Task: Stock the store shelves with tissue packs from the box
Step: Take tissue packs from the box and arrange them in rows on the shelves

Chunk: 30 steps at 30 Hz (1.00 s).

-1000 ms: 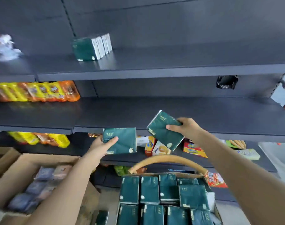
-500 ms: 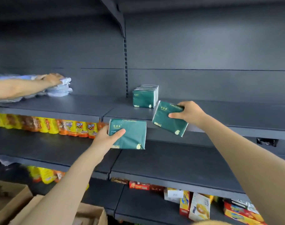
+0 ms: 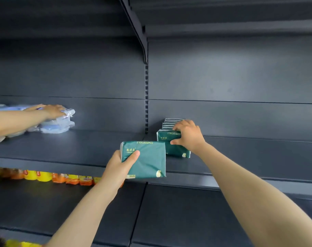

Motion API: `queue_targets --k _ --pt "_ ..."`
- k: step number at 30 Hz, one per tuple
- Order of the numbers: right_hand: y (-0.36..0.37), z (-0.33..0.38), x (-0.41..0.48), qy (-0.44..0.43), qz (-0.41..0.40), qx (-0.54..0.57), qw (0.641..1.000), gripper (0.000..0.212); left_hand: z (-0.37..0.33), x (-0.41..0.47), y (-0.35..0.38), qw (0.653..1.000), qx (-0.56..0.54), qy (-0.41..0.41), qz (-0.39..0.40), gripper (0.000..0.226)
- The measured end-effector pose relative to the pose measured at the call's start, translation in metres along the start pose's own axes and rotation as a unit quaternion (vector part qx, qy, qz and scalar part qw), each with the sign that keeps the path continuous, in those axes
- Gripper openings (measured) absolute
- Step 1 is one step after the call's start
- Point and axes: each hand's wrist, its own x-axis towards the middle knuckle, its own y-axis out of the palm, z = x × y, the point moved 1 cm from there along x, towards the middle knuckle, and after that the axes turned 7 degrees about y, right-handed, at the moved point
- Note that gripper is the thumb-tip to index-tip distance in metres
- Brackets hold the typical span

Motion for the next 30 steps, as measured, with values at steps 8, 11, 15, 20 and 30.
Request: queue_targets --k 8,11,15,20,30 --pt "0.033 -0.027 0.016 0.014 -0.023 -0.093 0.995 0.056 0.012 0.022 -0.005 1.0 0.004 0.009 0.012 0.027" --pt "0.035 -0.03 0.018 0.011 -0.037 -0.108 0.993 0.057 0.008 0.026 0.009 1.0 -0.008 0.013 0.006 0.023" --pt "0.029 -0.035 0.005 0.013 -0.056 -0.076 0.995 0.061 0.007 0.04 0.033 1.0 -0.028 -0.002 -0.002 0.016" --pt "0.014 -0.053 -0.045 0.035 -0.076 -0.034 0.996 0.048 0.001 0.069 0.057 0.998 -0.051 -0.026 0.009 0.02" --pt "0.02 -0.084 -0.118 0.108 0.053 -0.076 0.99 0.044 0.006 0.091 0.114 0.984 0.138 0.058 0.096 0.023"
